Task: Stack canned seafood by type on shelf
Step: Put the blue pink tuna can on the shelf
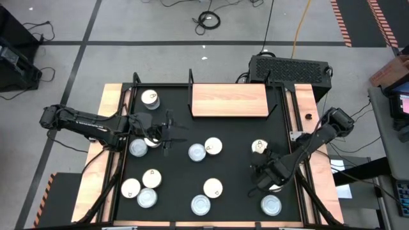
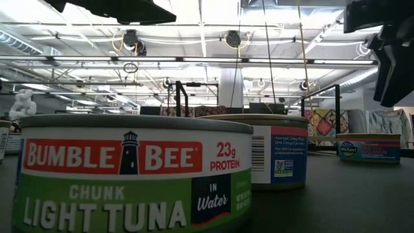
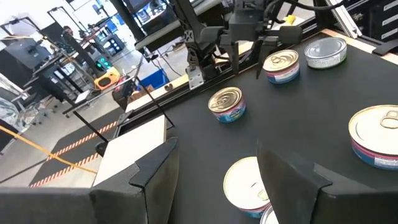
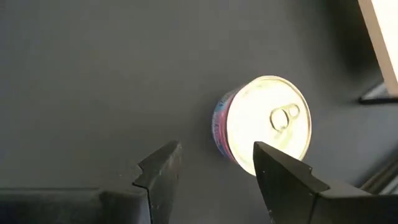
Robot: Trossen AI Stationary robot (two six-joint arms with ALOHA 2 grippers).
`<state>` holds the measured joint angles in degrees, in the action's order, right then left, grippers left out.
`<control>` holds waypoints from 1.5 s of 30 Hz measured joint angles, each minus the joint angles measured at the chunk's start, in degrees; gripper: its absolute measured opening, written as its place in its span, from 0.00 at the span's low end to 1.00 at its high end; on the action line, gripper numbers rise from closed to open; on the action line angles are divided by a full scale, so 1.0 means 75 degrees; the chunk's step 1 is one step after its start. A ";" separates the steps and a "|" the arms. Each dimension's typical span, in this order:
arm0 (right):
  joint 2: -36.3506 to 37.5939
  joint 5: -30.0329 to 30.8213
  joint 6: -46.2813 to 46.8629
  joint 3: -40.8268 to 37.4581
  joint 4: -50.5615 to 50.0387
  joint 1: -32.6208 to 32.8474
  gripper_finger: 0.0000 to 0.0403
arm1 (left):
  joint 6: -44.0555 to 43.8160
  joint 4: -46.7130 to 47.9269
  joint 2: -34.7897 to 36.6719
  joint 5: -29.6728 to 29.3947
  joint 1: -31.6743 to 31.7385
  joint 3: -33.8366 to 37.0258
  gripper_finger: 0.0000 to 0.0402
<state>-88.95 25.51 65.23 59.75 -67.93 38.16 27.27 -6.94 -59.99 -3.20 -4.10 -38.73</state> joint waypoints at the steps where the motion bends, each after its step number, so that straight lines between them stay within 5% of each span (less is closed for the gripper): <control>1: 0.0000 0.0072 -0.0081 -0.0059 0.0053 0.0066 0.49 | 0.0000 0.0044 0.0000 0.0000 -0.0003 0.0001 0.54; 28: 0.0000 0.0861 -0.0594 -0.2128 0.1274 0.0372 0.48 | 0.0012 -0.0212 0.0003 0.0076 0.0001 0.0240 0.54; 45: 0.0017 0.1058 -0.2012 -0.2320 0.1818 0.0026 0.14 | 0.0088 -0.0372 0.0003 0.0198 0.0001 0.0240 0.54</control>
<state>-88.82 33.44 50.14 42.35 -54.30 38.35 27.92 -9.73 -59.96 -1.72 -4.10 -36.93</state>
